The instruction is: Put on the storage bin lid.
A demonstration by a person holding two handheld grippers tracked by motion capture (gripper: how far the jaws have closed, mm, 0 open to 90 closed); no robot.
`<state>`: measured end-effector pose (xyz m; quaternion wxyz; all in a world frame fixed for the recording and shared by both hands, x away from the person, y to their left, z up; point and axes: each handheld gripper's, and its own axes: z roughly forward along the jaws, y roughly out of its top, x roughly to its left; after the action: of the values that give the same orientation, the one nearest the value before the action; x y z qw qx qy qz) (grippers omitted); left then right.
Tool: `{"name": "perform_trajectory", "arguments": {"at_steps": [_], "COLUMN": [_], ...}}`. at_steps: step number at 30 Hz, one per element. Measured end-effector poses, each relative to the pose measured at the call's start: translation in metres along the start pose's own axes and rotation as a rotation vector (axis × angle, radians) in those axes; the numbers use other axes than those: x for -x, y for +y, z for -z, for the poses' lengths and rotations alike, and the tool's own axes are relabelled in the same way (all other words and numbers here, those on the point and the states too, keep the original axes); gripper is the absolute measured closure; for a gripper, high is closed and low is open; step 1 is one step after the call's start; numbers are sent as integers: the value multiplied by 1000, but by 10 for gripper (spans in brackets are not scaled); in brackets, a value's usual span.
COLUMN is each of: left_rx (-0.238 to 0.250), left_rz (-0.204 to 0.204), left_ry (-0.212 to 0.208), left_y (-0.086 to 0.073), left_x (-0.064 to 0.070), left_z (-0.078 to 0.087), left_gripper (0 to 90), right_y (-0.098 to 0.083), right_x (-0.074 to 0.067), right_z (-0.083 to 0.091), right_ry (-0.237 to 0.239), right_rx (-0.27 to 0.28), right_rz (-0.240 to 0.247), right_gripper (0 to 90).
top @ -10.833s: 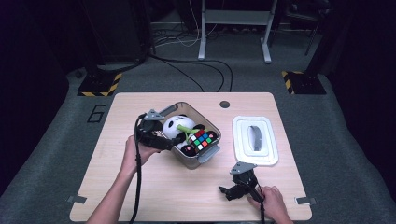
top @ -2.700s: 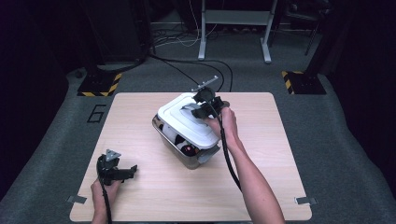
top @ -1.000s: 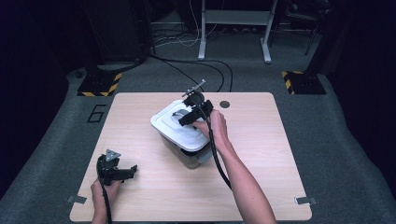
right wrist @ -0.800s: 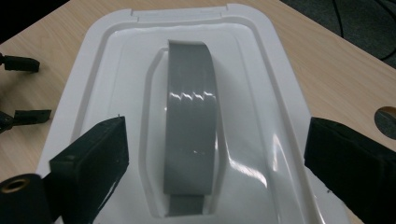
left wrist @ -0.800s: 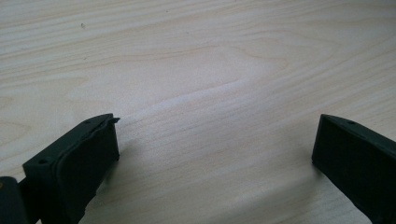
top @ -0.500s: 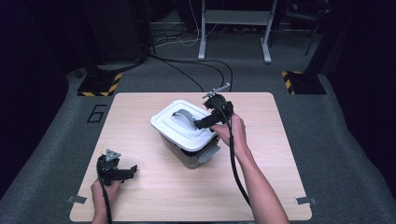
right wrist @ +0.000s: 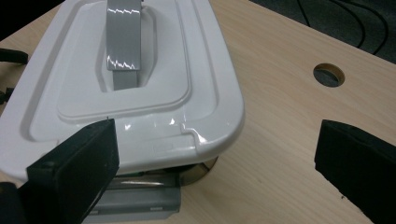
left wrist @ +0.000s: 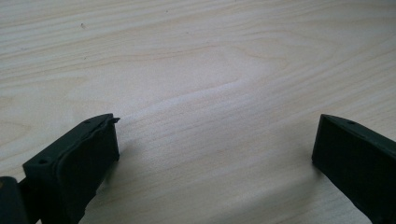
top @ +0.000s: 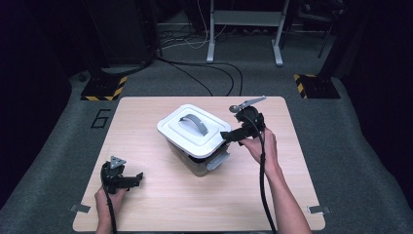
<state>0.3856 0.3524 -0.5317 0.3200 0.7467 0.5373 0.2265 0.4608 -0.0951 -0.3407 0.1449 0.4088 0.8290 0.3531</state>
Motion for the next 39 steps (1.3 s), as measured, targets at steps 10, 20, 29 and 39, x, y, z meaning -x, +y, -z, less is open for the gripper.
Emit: {"name": "perform_trajectory", "arguments": {"at_steps": [10,20,29,39], "left_rx": [0,0,0,0], "left_rz": [0,0,0,-1], "left_ry": [0,0,0,0], "left_y": [0,0,0,0], "left_x": [0,0,0,0], "left_z": [0,0,0,0], "left_gripper": [2,3,2,2], "right_y": [-35,-78,-117,-154], "right_x": [18,35,47,59], "right_z": [10,6,-13,-36], "right_ry": [-22,-45,-64,-96], "right_rx": [14,-19,-63,-117], "right_rz": [-54,-124,-196,-266], "right_gripper": [0,0,0,0]}}
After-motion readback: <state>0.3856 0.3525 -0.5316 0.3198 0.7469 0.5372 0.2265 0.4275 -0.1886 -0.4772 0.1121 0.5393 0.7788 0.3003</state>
